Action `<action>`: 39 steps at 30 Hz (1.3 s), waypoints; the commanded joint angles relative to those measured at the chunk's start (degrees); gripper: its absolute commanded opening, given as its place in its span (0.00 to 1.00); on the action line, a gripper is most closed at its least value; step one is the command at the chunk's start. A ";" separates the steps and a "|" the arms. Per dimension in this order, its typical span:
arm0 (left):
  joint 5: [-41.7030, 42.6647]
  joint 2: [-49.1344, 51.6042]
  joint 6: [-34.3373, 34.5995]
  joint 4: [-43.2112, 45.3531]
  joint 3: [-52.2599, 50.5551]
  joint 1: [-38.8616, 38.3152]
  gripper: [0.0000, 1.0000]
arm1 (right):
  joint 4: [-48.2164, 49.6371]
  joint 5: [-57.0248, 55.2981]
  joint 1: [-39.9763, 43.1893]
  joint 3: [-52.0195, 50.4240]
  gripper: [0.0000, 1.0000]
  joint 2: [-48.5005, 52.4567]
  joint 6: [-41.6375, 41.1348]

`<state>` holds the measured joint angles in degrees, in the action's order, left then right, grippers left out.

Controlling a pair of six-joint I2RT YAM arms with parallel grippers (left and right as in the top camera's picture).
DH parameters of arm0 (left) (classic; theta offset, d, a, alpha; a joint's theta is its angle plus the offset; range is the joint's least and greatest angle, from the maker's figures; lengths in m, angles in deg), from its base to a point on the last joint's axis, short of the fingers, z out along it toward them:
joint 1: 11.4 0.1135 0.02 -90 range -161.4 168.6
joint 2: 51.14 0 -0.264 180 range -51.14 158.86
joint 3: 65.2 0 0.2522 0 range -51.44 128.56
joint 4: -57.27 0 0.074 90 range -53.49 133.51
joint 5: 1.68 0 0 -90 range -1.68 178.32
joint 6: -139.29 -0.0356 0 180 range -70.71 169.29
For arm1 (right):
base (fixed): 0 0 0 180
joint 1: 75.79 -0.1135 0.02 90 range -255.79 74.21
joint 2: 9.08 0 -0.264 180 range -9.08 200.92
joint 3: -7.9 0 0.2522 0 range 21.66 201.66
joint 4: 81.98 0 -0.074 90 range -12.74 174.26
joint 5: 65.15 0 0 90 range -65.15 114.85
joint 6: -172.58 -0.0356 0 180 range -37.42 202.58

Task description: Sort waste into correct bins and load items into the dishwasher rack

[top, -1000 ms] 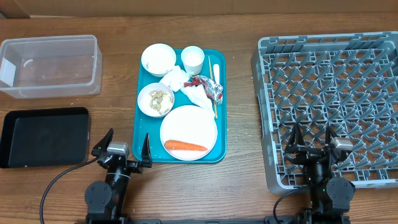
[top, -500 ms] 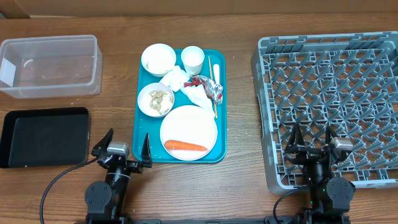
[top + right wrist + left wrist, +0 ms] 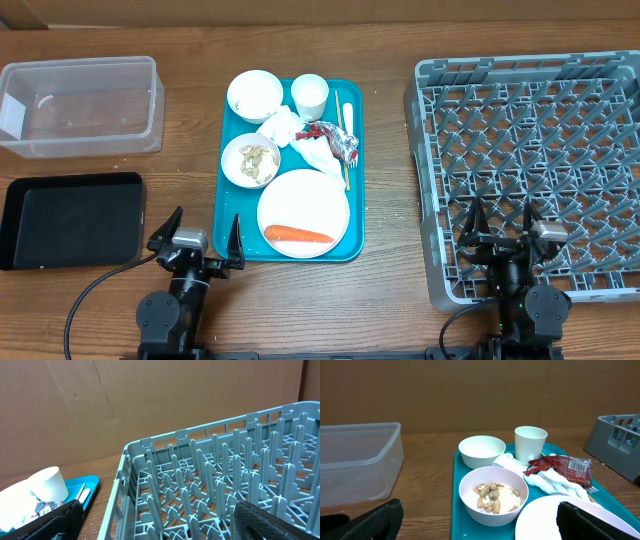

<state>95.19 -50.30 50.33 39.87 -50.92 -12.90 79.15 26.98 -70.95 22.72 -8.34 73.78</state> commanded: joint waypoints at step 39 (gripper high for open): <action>19.80 44.72 4.44 -35.78 48.48 -2.64 1.00 | 0.44 -0.42 0.11 -0.61 1.00 -0.50 -0.15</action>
<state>114.47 -15.57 59.35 8.26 -10.60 -13.25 79.15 26.98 -70.95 22.72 -8.34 73.78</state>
